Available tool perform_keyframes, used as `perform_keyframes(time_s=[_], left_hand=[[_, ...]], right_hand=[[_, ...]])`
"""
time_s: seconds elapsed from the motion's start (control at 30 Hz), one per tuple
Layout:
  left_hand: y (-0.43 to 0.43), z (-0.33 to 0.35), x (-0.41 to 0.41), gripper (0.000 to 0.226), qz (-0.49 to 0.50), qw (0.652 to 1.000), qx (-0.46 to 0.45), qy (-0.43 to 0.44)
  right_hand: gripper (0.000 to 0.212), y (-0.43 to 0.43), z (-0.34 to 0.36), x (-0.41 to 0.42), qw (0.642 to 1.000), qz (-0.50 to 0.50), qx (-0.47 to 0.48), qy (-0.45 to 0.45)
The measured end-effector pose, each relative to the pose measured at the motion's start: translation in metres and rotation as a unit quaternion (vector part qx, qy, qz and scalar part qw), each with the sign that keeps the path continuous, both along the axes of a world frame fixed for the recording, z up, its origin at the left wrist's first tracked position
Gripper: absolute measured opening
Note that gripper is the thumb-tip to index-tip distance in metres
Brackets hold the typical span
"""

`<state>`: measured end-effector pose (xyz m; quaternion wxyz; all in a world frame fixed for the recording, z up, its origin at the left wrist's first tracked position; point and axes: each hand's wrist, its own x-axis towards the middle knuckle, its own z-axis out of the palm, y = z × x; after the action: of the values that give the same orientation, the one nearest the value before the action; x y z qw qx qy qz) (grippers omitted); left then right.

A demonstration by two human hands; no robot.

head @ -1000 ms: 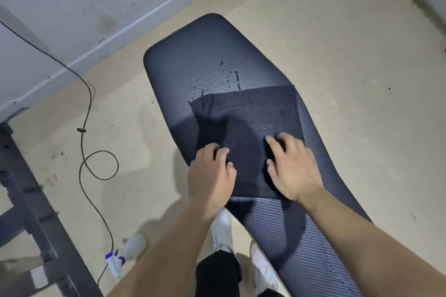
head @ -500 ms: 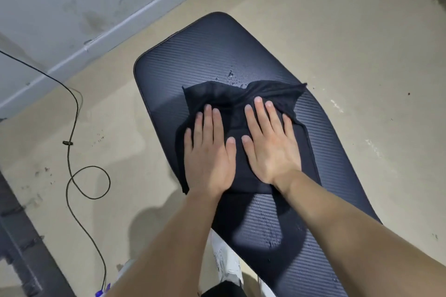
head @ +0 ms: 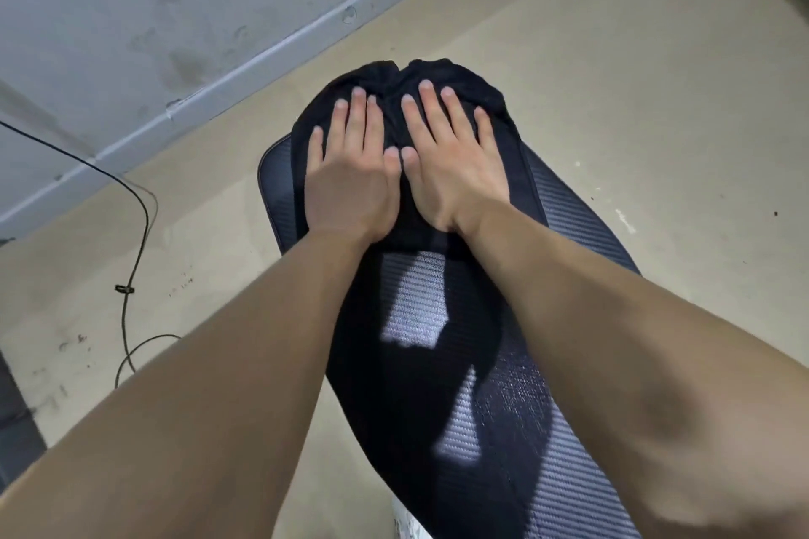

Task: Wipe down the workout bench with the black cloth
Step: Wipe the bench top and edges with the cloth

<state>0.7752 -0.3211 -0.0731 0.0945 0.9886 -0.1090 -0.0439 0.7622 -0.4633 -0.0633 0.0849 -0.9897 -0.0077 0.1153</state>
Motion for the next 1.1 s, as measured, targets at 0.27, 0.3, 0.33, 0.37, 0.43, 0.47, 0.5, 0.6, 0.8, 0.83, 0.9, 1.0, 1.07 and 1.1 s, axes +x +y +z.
perform_keyframes(time_s=[0.27,0.3,0.33,0.37,0.43,0.47,0.5,0.6,0.8,0.83,0.9,1.0,1.07,1.1], left_hand=[[0.004,0.009,-0.086,0.064,0.007,1.000,0.018,0.025],[0.003,0.011,-0.107,0.064,0.009,0.999,0.026,0.026],[0.001,0.012,-0.131,0.064,0.013,0.999,0.033,0.027],[-0.002,0.012,-0.151,0.065,0.020,0.999,0.038,0.030],[-0.008,0.012,-0.189,0.066,0.038,0.998,0.040,0.043],[-0.011,0.012,-0.209,0.067,0.044,0.997,0.039,0.050],[-0.013,0.012,-0.229,0.068,0.047,0.997,0.037,0.058],[-0.018,0.014,-0.283,0.068,0.061,0.995,0.021,0.078],[-0.020,0.014,-0.313,0.067,0.082,0.994,0.011,0.074],[-0.019,0.014,-0.308,0.067,0.084,0.994,0.012,0.075],[-0.017,0.014,-0.291,0.067,0.097,0.993,0.011,0.072],[-0.013,0.013,-0.253,0.068,0.120,0.990,0.002,0.078],[-0.009,0.011,-0.221,0.068,0.129,0.989,0.003,0.070],[-0.008,0.012,-0.208,0.068,0.129,0.990,0.003,0.066]], right_hand=[[0.062,-0.012,0.004,-0.084,1.000,0.017,0.017,-0.011],[0.063,-0.014,0.005,-0.104,1.000,0.017,0.019,-0.009],[0.063,-0.014,0.007,-0.125,1.000,0.016,0.018,-0.007],[0.063,-0.015,0.008,-0.143,1.000,0.014,0.018,-0.003],[0.063,-0.019,0.011,-0.178,1.000,0.009,0.022,0.016],[0.063,-0.021,0.012,-0.196,0.999,0.009,0.022,0.026],[0.063,-0.023,0.013,-0.216,0.999,0.012,0.019,0.034],[0.064,-0.027,0.015,-0.265,0.998,0.016,0.005,0.057],[0.065,-0.032,0.015,-0.281,0.996,0.057,-0.003,0.067],[0.064,-0.032,0.014,-0.275,0.995,0.073,-0.002,0.065],[0.063,-0.030,0.013,-0.253,0.993,0.098,0.006,0.059],[0.063,-0.021,0.012,-0.205,0.991,0.122,0.011,0.049],[0.063,-0.012,0.011,-0.166,0.991,0.131,0.008,0.035],[0.063,-0.010,0.012,-0.151,0.990,0.135,0.006,0.028]])
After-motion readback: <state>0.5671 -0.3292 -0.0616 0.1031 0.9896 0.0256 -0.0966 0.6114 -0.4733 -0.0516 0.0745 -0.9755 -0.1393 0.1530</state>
